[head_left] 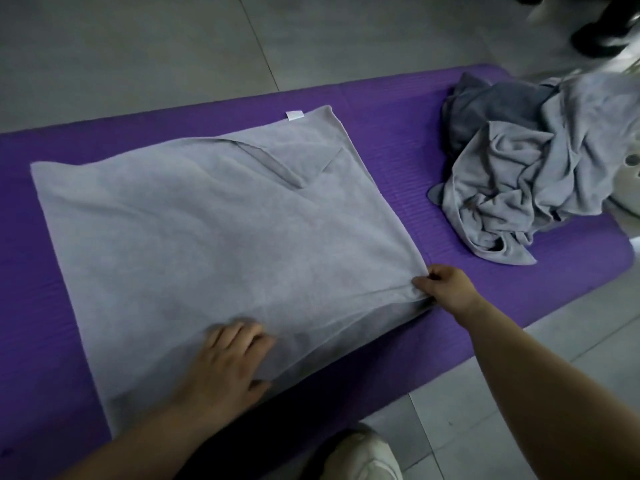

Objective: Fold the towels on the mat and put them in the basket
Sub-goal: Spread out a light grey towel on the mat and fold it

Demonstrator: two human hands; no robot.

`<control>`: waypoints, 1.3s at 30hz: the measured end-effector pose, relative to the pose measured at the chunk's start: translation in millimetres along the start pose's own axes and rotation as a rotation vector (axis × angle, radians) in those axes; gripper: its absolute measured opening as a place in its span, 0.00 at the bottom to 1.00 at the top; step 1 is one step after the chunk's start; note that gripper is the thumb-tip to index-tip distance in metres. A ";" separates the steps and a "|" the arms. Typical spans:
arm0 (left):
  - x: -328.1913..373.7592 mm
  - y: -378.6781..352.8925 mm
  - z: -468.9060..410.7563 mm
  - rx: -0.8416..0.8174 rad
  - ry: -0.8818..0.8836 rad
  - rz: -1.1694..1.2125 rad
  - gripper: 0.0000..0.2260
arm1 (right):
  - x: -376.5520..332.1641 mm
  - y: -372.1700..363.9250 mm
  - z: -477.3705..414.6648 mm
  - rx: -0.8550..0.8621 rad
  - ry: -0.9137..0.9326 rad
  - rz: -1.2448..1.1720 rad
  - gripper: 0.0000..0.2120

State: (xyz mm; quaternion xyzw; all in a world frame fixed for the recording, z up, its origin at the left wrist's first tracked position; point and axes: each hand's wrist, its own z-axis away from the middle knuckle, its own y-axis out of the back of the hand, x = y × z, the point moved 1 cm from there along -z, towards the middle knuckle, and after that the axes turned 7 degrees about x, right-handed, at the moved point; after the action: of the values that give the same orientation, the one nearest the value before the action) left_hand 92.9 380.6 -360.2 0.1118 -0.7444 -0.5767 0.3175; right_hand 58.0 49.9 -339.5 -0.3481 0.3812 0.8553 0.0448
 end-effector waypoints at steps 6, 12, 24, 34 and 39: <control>5.9 -2.8 2.2 -0.039 -0.059 -0.117 0.12 | 5.2 5.8 4.7 0.038 -0.059 -0.051 0.13; 10.9 0.2 5.9 0.093 -0.155 0.044 0.09 | 12.7 12.9 4.4 0.015 -0.078 -0.079 0.10; -2.8 -11.3 38.4 -0.040 -0.189 -0.081 0.14 | 20.3 3.9 22.9 0.283 1.059 0.938 0.10; -32.4 38.3 6.6 0.119 -0.027 -0.062 0.11 | 10.3 3.5 20.7 -0.118 0.904 1.173 0.19; -72.2 76.7 -6.8 0.056 0.076 -0.206 0.08 | -1.0 3.7 21.2 -0.098 1.016 1.211 0.20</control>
State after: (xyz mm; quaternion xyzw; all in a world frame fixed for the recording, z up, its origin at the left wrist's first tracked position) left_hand 168.2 437.5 -312.8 0.2183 -0.7321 -0.5808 0.2811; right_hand 45.5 61.9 -326.7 -0.4295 0.4400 0.4831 -0.6233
